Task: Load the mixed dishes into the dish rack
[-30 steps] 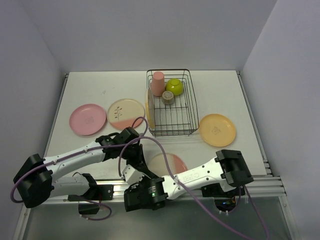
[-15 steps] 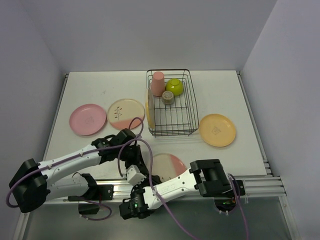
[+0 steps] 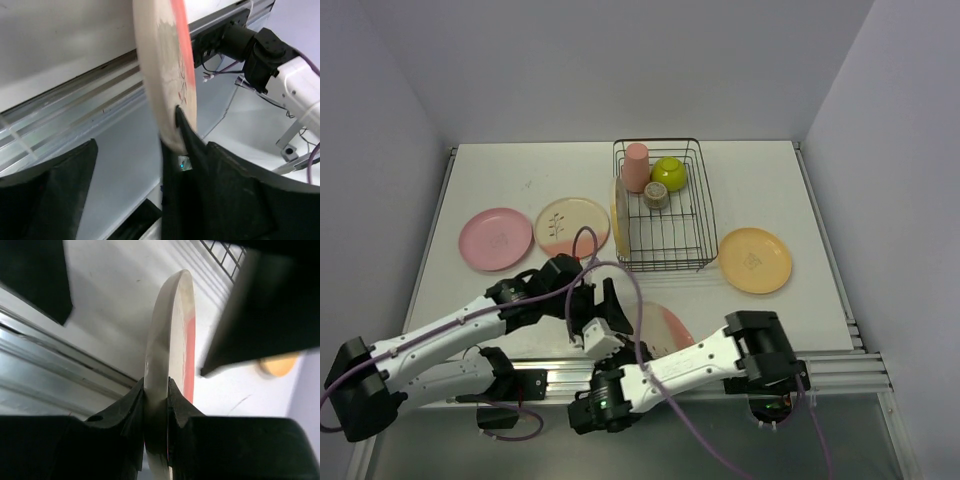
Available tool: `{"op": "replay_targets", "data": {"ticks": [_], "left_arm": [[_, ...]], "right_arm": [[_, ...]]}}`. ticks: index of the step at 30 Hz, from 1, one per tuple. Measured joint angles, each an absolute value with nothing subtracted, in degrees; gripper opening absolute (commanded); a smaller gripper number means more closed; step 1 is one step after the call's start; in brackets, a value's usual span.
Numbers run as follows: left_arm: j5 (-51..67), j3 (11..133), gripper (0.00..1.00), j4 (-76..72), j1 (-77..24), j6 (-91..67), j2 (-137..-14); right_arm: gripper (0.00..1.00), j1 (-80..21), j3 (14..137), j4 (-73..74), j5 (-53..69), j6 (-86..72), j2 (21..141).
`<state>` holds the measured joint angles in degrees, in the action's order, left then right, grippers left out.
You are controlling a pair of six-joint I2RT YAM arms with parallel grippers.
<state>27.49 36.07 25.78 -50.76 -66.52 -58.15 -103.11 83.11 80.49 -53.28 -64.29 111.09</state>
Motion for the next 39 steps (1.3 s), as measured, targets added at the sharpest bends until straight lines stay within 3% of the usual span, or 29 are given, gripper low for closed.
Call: {"op": "replay_targets", "data": {"ticks": [14, 18, 21, 29, 34, 39], "left_arm": [[-0.4, 50.0, 0.99, 37.8, -50.9, -65.4, -36.8], [-6.1, 50.3, 0.99, 38.9, -50.9, -65.8, -36.5], [-7.9, 50.3, 0.98, 39.4, -50.9, -65.8, -37.8], [-7.8, 49.8, 0.90, 40.3, -51.0, -66.7, -40.6], [-7.4, 46.7, 0.83, 40.3, -50.9, -68.5, -37.6], [-6.8, 43.6, 0.83, 42.6, -50.9, -69.8, -35.5]], "right_arm": [[0.00, -100.7, 87.2, 77.6, -44.9, -70.6, 74.8], [0.00, -93.9, 94.3, 77.1, -45.0, -66.0, 69.7], [0.00, -82.5, 95.6, 73.9, -44.1, -58.8, 65.5], [0.00, -57.8, 95.4, 65.0, -39.5, -37.0, 65.8], [0.00, -53.5, 94.4, 54.3, -35.4, -28.8, 70.3], [0.00, -49.4, 92.2, 45.2, -31.2, -25.4, 73.6]]}}
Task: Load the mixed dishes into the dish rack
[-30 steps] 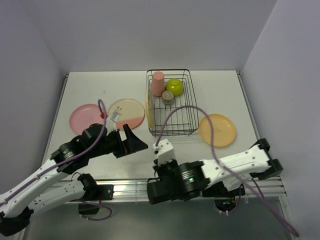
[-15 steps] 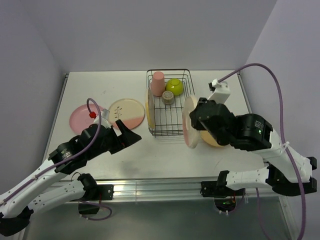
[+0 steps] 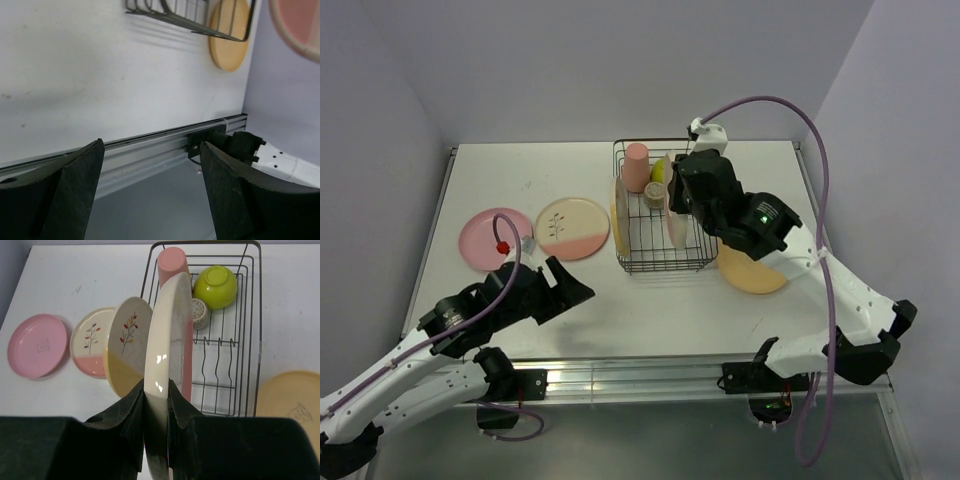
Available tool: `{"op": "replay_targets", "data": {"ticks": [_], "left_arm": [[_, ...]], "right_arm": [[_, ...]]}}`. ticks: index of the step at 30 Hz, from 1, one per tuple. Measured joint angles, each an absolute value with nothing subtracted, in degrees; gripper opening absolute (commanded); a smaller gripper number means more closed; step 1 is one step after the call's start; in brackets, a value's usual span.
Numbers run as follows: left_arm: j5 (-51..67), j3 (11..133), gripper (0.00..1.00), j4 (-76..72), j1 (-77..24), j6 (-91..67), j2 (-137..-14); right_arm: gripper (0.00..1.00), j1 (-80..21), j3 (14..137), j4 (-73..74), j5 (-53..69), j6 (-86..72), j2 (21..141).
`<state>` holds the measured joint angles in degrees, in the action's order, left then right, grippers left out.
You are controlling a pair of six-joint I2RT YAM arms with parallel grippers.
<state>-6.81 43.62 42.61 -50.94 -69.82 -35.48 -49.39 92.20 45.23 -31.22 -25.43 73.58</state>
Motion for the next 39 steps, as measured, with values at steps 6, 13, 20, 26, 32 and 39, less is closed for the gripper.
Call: {"op": "replay_targets", "data": {"ticks": [6, 13, 20, 26, 32, 39], "left_arm": [[-7.0, 43.4, 0.89, 49.3, -50.9, -70.8, -38.3], [-8.6, 43.4, 0.89, 53.4, -50.9, -70.8, -38.7], [-9.5, 43.4, 0.89, 55.4, -50.9, -71.5, -37.0], [-10.0, 43.3, 0.91, 56.3, -50.9, -72.3, -35.9], [-11.9, 43.4, 0.92, 59.1, -50.9, -72.7, -36.0], [-14.9, 47.6, 0.91, 61.1, -50.9, -71.4, -39.1]], "right_arm": [[0.00, -47.3, 90.1, 38.1, -28.2, -24.7, 78.9], [0.00, -47.4, 88.6, 33.7, -25.4, -26.7, 84.3], [0.00, -47.4, 87.6, 31.8, -25.0, -29.2, 86.1], [0.00, -47.4, 87.6, 29.6, -24.7, -31.6, 88.2], [0.00, -47.4, 87.6, 29.2, -25.3, -33.2, 89.4], [0.00, -47.4, 86.6, 28.2, -27.6, -33.9, 90.7]]}}
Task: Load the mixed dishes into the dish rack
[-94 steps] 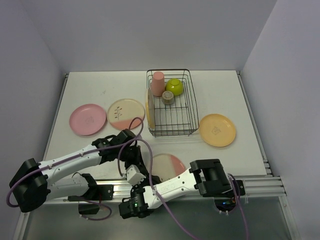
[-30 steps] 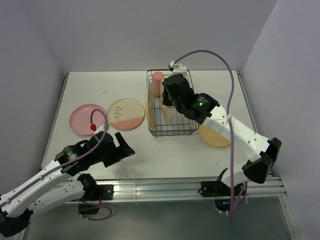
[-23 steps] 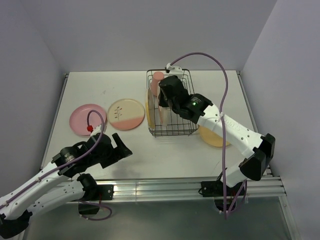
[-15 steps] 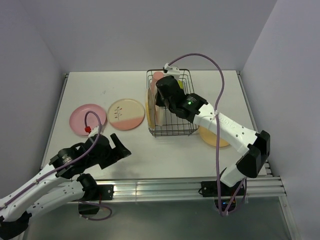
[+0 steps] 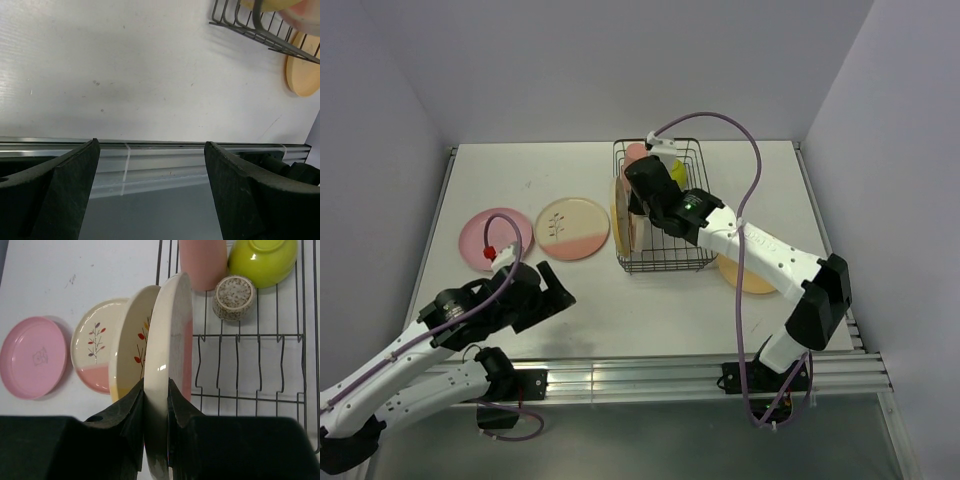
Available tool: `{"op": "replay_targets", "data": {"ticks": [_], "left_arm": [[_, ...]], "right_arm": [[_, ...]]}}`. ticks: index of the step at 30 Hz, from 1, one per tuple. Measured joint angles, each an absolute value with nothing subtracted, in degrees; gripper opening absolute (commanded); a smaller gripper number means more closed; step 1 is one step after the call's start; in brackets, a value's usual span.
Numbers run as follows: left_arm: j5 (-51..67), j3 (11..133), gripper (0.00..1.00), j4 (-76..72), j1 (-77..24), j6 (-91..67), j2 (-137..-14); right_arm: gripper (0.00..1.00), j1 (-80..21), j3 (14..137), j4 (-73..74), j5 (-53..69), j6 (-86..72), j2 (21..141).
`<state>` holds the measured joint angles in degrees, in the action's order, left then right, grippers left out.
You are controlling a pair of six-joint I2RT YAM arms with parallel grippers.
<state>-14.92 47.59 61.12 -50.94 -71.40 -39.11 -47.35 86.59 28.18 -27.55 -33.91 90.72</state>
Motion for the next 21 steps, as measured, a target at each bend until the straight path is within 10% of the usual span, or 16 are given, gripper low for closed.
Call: {"op": "replay_targets", "data": {"ticks": [14, 21], "left_arm": [[-20.5, 50.2, 0.91, 60.5, -50.9, -67.0, -43.4], [-22.9, 49.6, 0.95, 53.6, -51.0, -60.5, -44.7]], "right_arm": [[0.00, -47.4, 85.7, 26.1, -27.7, -32.8, 95.7], [0.34, -47.1, 85.8, 24.6, -27.7, -31.1, 98.9]]}}
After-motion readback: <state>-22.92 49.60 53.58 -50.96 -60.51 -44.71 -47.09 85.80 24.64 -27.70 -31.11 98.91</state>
